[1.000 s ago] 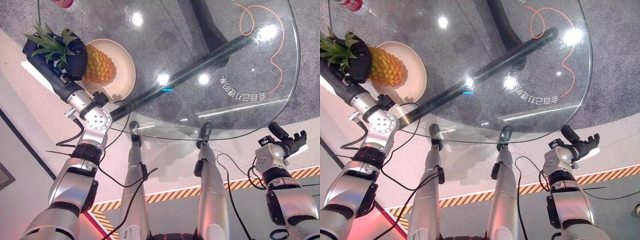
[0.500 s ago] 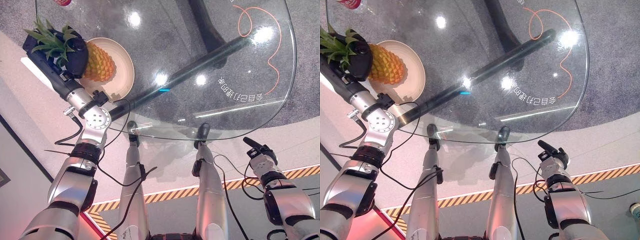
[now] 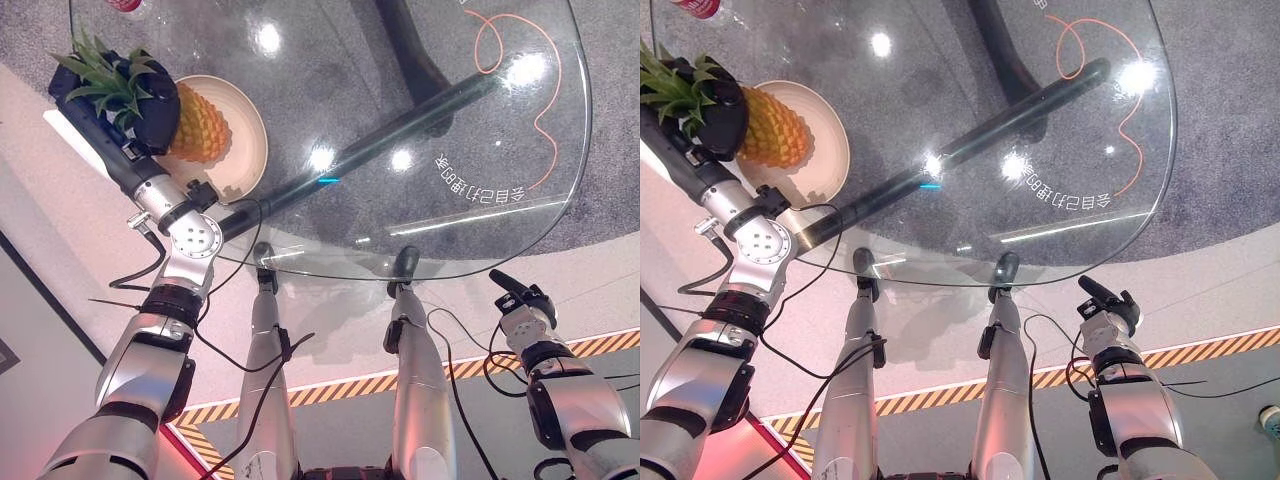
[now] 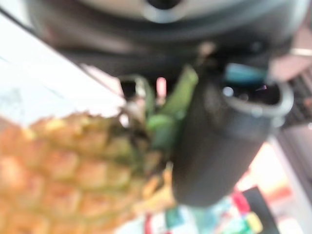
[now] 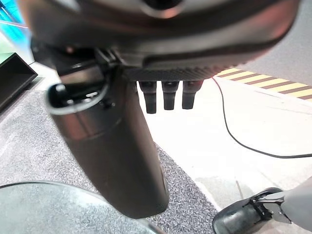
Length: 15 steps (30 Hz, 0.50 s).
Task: Pick up the fruit to the plate
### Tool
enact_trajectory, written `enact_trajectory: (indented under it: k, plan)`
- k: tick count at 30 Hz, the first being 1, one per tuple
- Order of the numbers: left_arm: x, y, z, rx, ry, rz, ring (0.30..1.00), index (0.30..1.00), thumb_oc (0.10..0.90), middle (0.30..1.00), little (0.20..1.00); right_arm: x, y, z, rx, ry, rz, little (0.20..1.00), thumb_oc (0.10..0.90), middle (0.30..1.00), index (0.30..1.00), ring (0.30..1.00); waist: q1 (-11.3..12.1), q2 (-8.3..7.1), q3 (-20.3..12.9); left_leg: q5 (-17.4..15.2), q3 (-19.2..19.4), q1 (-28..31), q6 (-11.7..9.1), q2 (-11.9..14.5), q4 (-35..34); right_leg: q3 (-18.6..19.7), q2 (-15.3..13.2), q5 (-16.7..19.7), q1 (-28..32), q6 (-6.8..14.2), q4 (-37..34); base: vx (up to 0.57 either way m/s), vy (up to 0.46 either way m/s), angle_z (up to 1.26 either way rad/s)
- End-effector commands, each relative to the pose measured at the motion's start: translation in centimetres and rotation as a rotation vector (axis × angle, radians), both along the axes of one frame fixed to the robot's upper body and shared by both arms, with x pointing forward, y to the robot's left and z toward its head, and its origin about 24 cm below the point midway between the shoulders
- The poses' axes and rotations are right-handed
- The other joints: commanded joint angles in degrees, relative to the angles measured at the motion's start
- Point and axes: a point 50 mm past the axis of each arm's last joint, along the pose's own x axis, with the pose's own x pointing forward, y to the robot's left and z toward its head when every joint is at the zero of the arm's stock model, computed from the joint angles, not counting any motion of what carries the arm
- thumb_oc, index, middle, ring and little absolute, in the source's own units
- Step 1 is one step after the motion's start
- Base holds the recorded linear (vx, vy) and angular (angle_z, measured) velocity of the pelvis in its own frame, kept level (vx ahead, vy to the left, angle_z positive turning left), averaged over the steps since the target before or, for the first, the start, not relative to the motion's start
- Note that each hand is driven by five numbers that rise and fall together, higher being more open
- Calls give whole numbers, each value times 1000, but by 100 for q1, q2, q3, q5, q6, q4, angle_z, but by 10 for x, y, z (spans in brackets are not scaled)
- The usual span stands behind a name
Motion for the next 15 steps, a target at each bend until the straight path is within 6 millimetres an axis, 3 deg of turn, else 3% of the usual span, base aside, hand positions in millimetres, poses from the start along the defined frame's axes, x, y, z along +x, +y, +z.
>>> enact_trajectory:
  k: [1,9,15]
  plan:
    - [-9,8,56,49,-245,-2,596,596,446,596,546,-13,-24,5,-78,28,-118,900,800,900,900,900,172,-217,-120,-462,-34,-85,-25,-8,414,-170,235,268,22,-26,7,0,0,0]
    - [-9,5,48,58,-229,-36,655,655,515,655,615,-15,-26,5,-80,24,-131,900,800,900,900,900,212,-203,-120,-480,-43,-74,-22,-31,420,-200,209,267,56,-18,-15,0,0,0]
    - [-9,2,41,63,-217,-64,639,639,495,639,595,-16,-27,4,-82,22,-144,900,800,900,900,900,241,-169,-120,-493,-40,-84,-15,-33,456,-216,175,256,62,-13,9,0,0,0]
